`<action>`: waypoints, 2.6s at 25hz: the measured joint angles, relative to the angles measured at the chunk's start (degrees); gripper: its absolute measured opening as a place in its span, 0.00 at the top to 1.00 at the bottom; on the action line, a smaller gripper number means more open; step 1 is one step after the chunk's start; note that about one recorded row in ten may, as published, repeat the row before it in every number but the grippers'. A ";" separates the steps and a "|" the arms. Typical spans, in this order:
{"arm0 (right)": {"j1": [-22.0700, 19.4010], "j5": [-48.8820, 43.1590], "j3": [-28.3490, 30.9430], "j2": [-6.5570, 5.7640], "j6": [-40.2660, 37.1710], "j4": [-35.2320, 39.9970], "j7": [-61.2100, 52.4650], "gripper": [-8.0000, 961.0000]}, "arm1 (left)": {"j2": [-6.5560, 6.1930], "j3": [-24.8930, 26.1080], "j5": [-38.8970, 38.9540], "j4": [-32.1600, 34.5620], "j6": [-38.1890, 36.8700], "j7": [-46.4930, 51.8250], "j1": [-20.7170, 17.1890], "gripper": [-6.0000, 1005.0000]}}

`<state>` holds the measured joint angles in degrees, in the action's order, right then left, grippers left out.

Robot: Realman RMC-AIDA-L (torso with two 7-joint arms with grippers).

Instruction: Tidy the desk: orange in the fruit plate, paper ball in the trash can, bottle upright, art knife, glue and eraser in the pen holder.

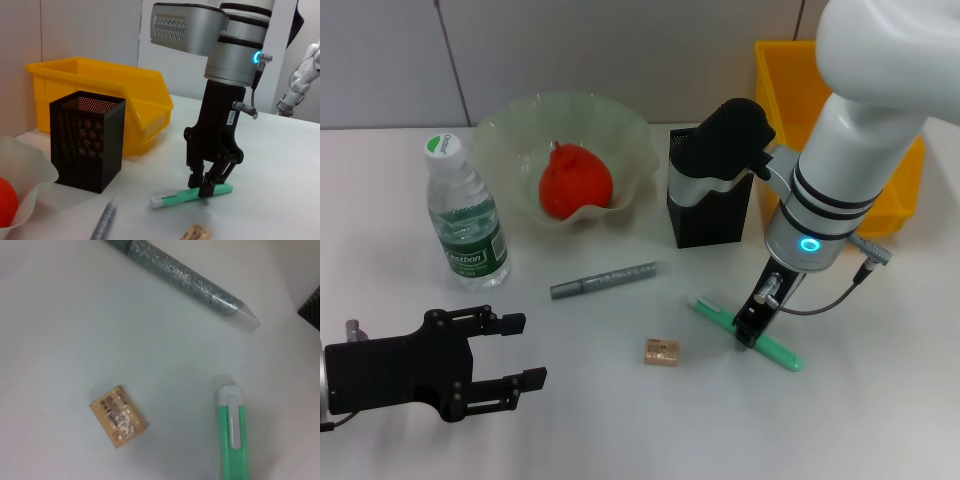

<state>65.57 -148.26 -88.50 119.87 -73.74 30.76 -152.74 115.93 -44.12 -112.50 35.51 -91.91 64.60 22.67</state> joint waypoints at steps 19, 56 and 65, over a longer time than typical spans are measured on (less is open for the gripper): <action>0.00 0.17 -1.43 0.00 -0.09 0.09 0.08 0.78 | 0.00 0.00 0.25 0.09 0.14 0.00 0.16 0.29; -19.97 14.20 10.27 -0.56 -2.86 29.54 17.67 0.83 | -0.36 1.40 0.40 0.09 0.13 0.02 -0.08 0.29; -27.96 31.18 18.73 -0.61 -0.57 30.78 35.66 0.83 | -0.27 1.41 0.40 0.09 0.02 0.08 -0.04 0.29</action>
<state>37.61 -117.09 -69.77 119.26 -74.31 61.54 -117.08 115.66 -42.71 -112.09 35.59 -91.90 64.68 22.64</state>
